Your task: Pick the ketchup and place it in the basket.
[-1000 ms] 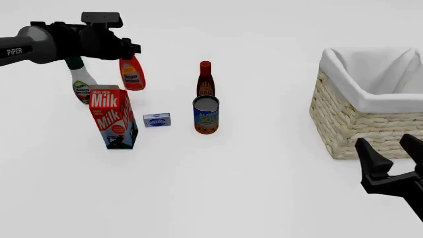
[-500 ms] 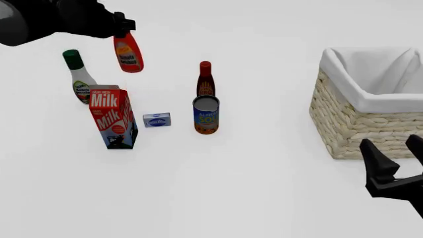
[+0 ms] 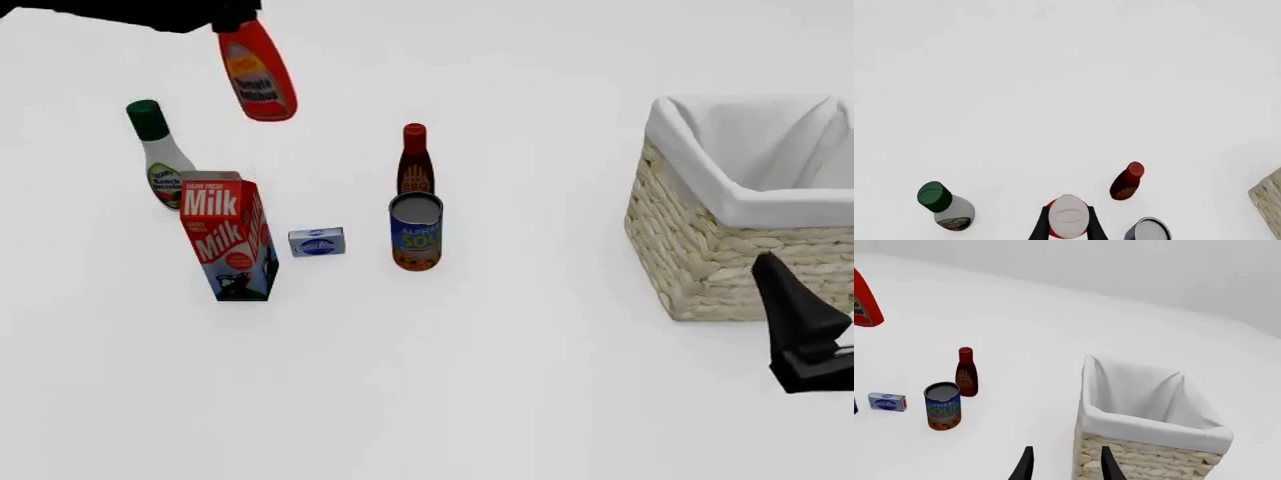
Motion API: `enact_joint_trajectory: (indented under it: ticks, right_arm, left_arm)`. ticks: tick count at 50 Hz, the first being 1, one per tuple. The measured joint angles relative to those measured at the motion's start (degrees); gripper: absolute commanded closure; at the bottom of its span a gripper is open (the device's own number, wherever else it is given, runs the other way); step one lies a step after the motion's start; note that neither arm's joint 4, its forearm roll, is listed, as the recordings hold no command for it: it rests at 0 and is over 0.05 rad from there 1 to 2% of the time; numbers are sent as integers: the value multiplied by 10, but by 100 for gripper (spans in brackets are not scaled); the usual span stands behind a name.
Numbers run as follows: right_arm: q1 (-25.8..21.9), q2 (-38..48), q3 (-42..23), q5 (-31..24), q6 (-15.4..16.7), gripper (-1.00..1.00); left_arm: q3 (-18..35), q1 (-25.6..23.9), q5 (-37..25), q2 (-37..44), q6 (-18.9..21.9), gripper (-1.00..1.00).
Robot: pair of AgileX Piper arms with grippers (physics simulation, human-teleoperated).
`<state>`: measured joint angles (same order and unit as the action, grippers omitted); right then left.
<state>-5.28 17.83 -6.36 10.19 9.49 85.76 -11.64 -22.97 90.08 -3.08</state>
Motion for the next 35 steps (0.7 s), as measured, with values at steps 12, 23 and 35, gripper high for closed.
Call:
enact_joint_trajectory:
  ticks: [12,23,35]
  right_arm:
    - [-40,-8,-42,-24,36,-100]
    - [-77,16,-80,-22,47,-100]
    - [-131,75,-129,-9,64,-100]
  left_arm:
    - [-43,-31,-30,-78,-15,100]
    - [-63,-63,-64,-137,-16,100]
    - [-75,-98,-93,-180,-18,100]
